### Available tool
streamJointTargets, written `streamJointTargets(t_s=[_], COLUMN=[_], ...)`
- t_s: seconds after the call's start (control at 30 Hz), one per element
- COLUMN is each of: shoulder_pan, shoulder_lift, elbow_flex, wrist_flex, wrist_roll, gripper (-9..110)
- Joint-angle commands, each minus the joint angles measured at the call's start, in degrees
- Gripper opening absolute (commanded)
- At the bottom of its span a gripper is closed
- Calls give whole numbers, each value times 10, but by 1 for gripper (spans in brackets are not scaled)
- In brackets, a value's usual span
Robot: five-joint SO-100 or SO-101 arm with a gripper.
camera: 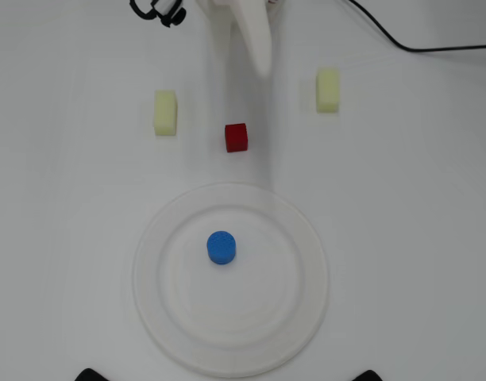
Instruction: Grasp a blue block and put it in the dish.
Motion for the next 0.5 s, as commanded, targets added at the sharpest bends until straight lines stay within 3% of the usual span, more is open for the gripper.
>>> streamJointTargets(t_s=[0.0, 0.37, 0.47], shoulder_pan=[-6, -24, -28], shoulder_lift=[67, 272, 330], elbow_flex=[80, 374, 431], wrist_flex=[-56, -134, -134], wrist_roll=[7, 31, 43], gripper=[57, 50, 43])
